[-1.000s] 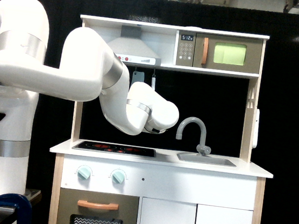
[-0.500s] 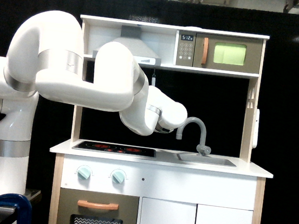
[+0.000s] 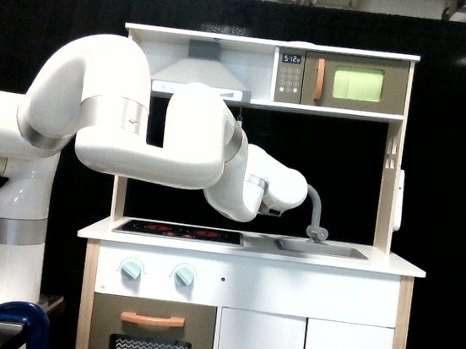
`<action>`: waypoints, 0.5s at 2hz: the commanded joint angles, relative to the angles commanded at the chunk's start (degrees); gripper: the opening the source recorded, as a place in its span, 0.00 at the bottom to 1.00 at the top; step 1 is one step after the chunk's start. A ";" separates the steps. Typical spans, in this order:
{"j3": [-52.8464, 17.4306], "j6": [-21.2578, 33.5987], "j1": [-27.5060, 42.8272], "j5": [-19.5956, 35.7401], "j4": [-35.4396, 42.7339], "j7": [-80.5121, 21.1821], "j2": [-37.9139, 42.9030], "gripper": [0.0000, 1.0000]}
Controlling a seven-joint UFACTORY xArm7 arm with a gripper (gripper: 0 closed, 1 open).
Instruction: Turn on the faucet
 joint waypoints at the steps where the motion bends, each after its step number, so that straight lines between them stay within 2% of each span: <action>1: -1.02 3.71 -0.61 -3.36 3.48 1.55 -1.64 1.00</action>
